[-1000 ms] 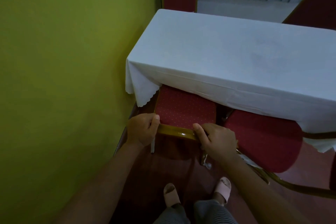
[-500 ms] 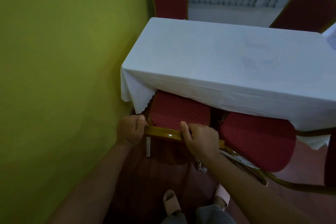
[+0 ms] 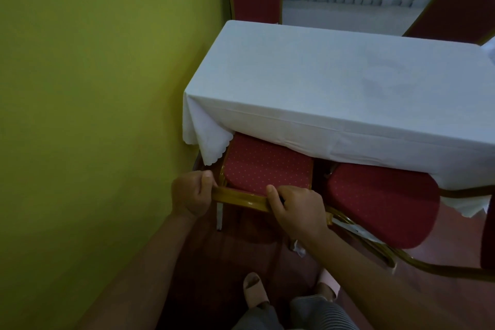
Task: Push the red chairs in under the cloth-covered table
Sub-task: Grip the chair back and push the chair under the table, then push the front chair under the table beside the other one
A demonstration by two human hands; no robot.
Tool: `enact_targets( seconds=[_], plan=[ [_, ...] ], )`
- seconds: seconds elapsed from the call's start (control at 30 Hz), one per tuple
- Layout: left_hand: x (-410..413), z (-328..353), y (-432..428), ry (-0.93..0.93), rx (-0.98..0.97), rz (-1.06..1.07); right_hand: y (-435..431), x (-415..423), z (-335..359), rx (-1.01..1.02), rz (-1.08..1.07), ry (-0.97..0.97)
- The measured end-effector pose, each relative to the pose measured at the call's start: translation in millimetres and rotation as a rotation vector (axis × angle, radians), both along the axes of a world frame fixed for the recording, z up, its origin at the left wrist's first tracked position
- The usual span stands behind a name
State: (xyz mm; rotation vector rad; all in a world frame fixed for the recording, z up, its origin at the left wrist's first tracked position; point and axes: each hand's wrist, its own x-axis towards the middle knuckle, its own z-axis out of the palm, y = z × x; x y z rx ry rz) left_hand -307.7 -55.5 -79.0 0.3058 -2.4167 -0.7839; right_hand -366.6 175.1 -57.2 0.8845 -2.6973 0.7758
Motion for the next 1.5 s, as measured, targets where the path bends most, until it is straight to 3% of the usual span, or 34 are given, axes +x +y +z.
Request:
enact_targets(
  seconds=[0.3, 0.47, 0.67, 0.97, 1.07, 1.27, 1.5],
  plan=[
    [5.0, 4.5, 6.1, -0.03, 0.053, 0.026, -0.5, 0.0, -0.7, 0.02, 0.023, 0.01],
    [6.4, 11.7, 11.8, -0.152, 0.061, 0.089, 2.9, -2.3, -2.6, 0.045, 0.07, -0.077],
    [5.3, 21.6, 33.7, -0.278, 0.243, 0.229, 26.6, -11.0, -12.6, 0.078, 0.146, -0.157],
    [-9.7, 28.9, 170.2, -0.163, -0.206, 0.434, 161.0, -60.4, -42.4, 0.289, 0.159, -0.333],
    [-32.4, 20.8, 232.9, -0.217, -0.22, 0.334, 217.4, -86.9, -45.0, 0.389, 0.112, -0.348],
    [-91.3, -1.3, 349.3, -0.555, -0.114, 0.157, 338.2, -133.6, -29.6, 0.486, 0.011, -0.347],
    [-160.6, -10.3, 455.0, -0.587, -0.173, -0.167, 445.7, -178.0, -7.6, 0.535, -0.16, -0.262]
  ],
)
